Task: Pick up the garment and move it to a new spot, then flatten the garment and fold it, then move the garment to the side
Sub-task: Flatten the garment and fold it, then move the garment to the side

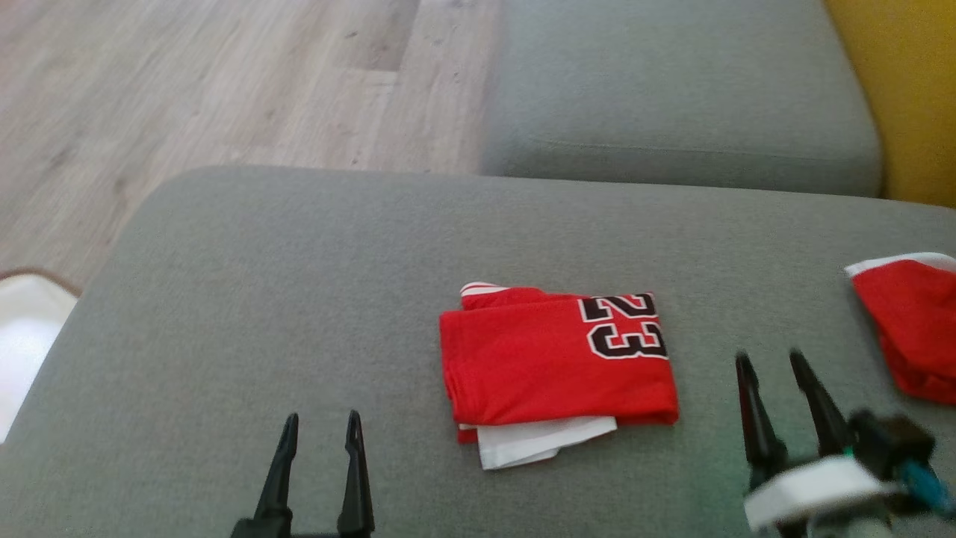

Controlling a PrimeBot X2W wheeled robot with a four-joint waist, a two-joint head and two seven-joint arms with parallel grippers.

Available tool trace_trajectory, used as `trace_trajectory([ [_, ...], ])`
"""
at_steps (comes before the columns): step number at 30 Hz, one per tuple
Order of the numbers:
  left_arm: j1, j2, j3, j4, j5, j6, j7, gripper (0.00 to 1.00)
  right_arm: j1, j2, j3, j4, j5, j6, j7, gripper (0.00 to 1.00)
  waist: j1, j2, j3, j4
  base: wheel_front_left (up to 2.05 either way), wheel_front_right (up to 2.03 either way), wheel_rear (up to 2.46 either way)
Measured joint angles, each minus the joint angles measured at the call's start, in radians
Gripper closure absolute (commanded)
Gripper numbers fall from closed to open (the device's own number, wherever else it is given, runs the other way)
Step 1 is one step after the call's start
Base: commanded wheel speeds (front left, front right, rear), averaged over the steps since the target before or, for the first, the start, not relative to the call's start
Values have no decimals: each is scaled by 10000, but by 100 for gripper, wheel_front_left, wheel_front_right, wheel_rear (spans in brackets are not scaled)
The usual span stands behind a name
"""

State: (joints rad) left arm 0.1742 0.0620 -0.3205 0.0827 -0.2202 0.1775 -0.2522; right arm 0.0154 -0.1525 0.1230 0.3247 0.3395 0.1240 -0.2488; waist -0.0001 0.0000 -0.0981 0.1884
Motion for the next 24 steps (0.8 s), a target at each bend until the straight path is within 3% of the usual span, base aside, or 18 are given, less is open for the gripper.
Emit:
trace_trajectory([
  [8, 597, -8, 59, 115, 313, -138, 0, 0, 2036, 184, -355, -447, -1035, 0, -17, 0, 0, 0, -353, -578, 0, 0, 0],
  [24, 681, -10, 267, 184, 453, -276, 0, 0, 2006, 428, -288, -600, -1225, 0, -17, 0, 2, 0, -346, -791, 0, 0, 0],
])
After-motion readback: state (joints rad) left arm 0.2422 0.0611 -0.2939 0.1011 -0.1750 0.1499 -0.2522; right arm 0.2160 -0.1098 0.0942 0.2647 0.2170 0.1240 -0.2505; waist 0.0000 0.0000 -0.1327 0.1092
